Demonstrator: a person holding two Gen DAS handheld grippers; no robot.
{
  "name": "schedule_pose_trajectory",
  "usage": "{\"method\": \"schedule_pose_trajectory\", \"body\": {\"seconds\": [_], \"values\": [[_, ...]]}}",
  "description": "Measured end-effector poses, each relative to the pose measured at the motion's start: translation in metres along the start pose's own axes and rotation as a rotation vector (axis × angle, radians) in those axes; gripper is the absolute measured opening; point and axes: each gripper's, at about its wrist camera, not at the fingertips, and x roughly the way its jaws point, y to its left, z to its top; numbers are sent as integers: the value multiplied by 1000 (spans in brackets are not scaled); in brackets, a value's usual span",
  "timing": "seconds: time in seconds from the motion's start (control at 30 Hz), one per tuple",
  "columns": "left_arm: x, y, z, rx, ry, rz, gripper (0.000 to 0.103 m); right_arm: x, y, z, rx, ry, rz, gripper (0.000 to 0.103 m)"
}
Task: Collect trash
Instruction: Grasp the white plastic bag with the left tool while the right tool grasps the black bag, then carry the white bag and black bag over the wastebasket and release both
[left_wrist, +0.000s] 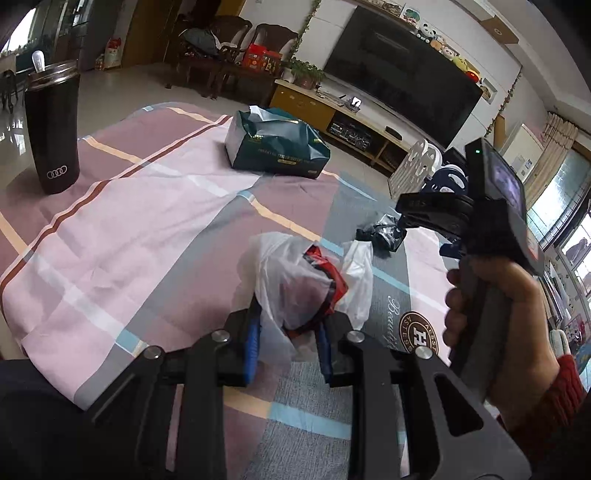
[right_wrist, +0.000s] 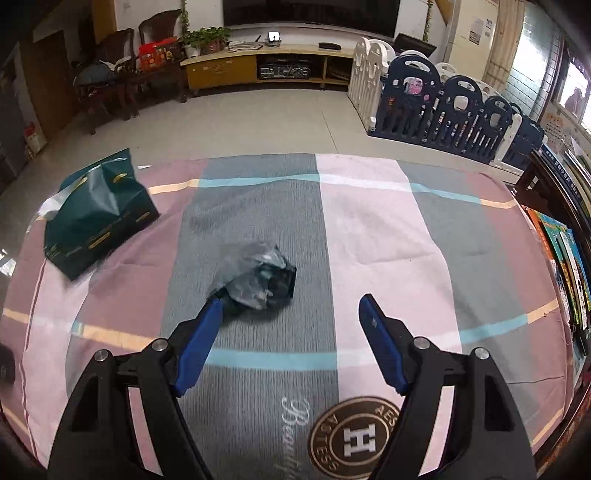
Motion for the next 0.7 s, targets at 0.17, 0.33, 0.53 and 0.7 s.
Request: {"method": "schedule_pose_trajectory", "body": {"seconds": [0.17,0.33,0.53,0.7], "values": [[11,9,2,-43,24,-7,26,52,7,12,29,95,-13,78],[15,12,3,-65,36,-6,26,60,13,13,34,80,50,63],[13,9,2,-61,39,-2,26,46,24,7,-25,79,130,38],[14,9,2,-56,33,6,26,18,13,-11,-7,66,181,35]]}}
